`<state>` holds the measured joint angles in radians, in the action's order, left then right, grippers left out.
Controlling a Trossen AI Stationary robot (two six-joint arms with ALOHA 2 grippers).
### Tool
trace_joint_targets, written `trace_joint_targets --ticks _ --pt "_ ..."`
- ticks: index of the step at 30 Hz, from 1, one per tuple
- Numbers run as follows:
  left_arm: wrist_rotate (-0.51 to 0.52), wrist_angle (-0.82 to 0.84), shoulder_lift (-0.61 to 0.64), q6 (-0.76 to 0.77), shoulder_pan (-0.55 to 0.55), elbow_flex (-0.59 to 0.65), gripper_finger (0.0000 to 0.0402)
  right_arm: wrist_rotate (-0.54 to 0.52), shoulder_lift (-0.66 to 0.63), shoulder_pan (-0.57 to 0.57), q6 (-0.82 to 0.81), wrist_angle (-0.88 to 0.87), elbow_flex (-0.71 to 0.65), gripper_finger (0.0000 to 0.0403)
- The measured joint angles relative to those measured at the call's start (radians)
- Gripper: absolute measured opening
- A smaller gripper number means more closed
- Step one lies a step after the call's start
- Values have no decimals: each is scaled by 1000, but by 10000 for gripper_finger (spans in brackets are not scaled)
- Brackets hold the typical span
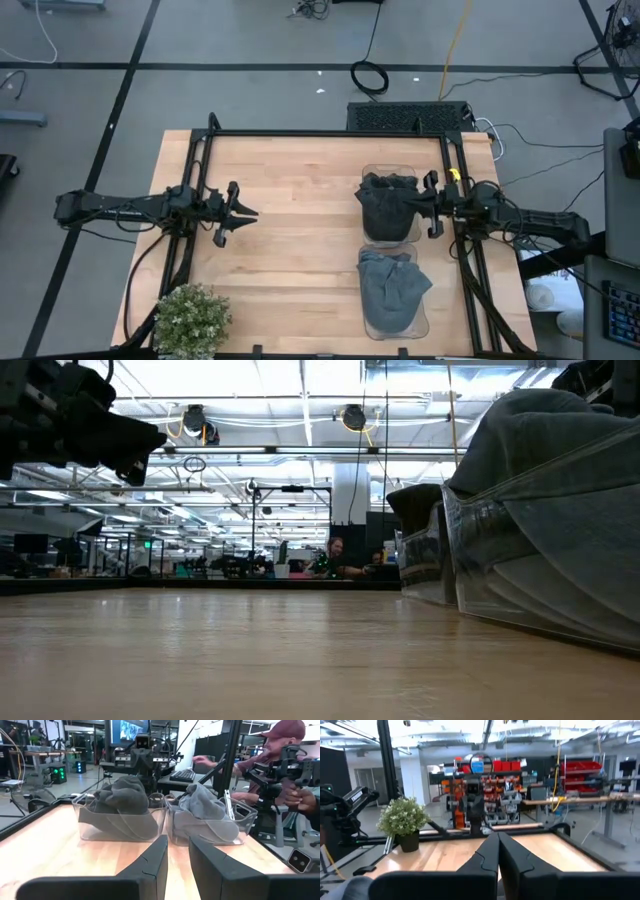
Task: Pick & Place hat
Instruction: Return to Home Position
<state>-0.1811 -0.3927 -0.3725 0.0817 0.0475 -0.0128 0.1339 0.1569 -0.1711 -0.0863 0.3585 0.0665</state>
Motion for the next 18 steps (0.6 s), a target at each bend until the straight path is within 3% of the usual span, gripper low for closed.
trace_joint_targets --ticks 7,14,18 --pt "11 34 1 -13 7 2 86 -30 -156 0 26 -118 -3 0" --pt "30 24 14 -30 42 2 86 -99 -154 0 12 -246 -5 0" --pt "25 28 26 -46 77 2 86 -106 -155 0 19 -223 -6 0"
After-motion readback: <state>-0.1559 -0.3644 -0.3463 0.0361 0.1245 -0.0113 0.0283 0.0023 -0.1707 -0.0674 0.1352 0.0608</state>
